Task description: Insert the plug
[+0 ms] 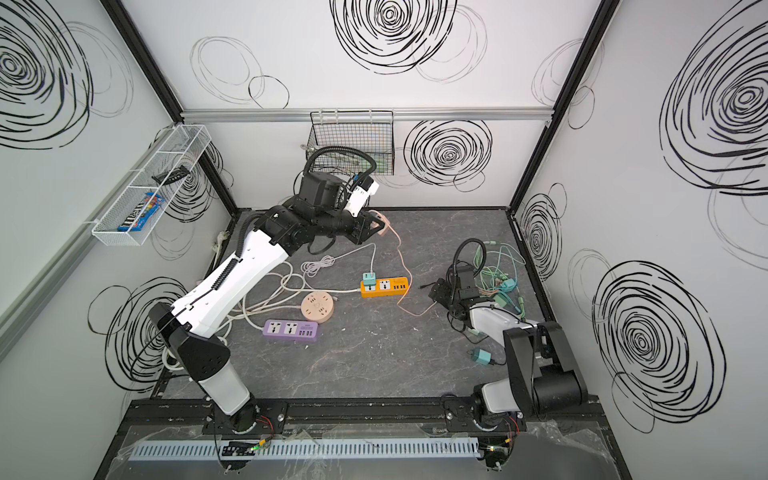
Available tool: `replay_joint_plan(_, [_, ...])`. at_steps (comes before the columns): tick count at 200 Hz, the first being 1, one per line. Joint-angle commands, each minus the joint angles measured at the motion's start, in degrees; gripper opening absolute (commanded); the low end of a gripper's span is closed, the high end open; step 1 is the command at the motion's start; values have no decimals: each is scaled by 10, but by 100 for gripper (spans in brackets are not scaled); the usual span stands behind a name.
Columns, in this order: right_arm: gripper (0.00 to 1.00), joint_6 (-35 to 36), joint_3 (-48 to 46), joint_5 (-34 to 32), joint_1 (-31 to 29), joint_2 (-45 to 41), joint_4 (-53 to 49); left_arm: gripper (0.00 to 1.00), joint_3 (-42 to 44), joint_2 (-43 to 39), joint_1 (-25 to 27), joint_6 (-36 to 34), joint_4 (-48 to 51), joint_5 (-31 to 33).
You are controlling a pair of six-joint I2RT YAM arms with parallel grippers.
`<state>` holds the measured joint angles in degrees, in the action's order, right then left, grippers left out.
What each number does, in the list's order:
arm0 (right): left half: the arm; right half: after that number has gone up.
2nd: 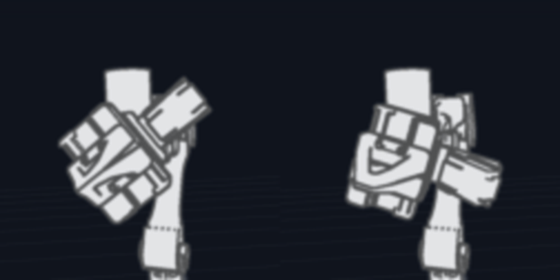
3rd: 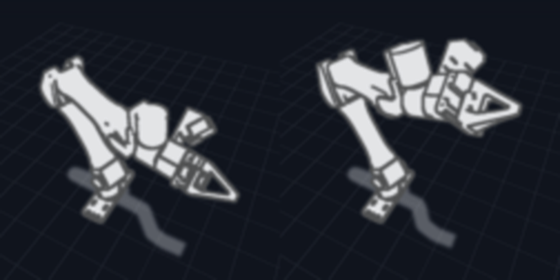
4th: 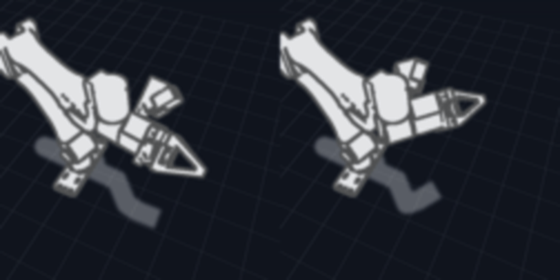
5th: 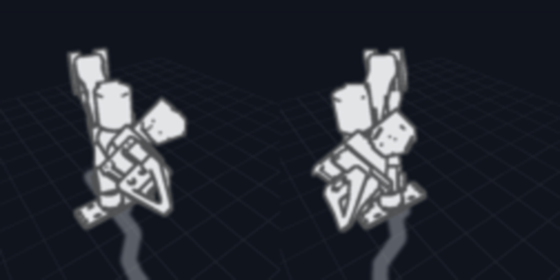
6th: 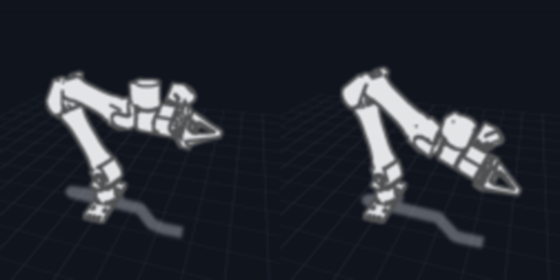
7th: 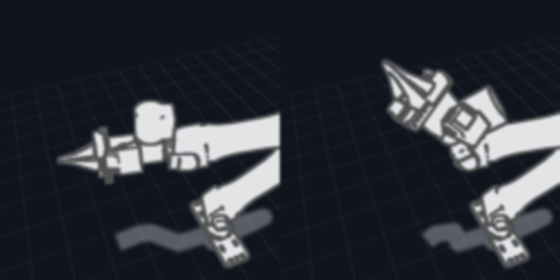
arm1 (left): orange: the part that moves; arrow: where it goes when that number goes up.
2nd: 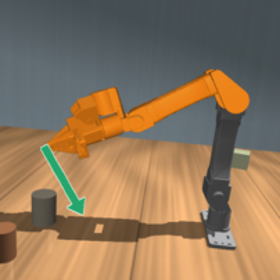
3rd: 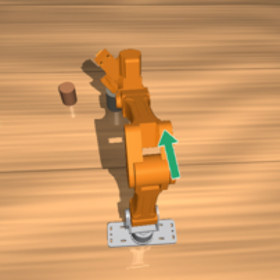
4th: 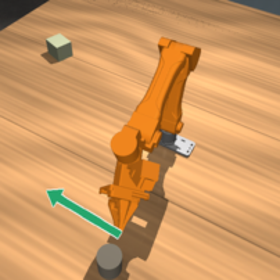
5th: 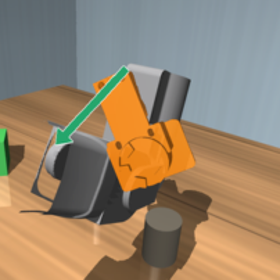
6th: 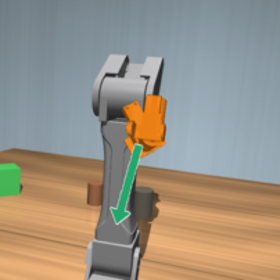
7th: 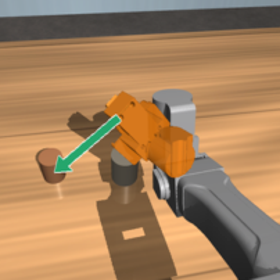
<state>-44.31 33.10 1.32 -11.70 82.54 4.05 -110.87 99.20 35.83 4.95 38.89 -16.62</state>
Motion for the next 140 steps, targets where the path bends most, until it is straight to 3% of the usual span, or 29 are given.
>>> replay_joint_plan(1, [40, -16, 31, 8, 1, 26, 27, 0, 13, -15, -4, 1, -33, -2])
replay_joint_plan(15, [18, 7, 62, 9, -1, 29, 22, 0, 21, -19, -8, 0, -36, -1])
replay_joint_plan(36, [7, 59, 124, 13, -15, 13, 5, 0, 42, -27, -18, -1, -44, 4])
replay_joint_plan(82, [4, 129, 262, 91, -6, 14, 24, 0, 111, -49, -22, -13, -88, 30])
replay_joint_plan(140, [3, 151, 363, 95, 28, 46, 83, 0, 137, -42, -26, -21, -101, 43])
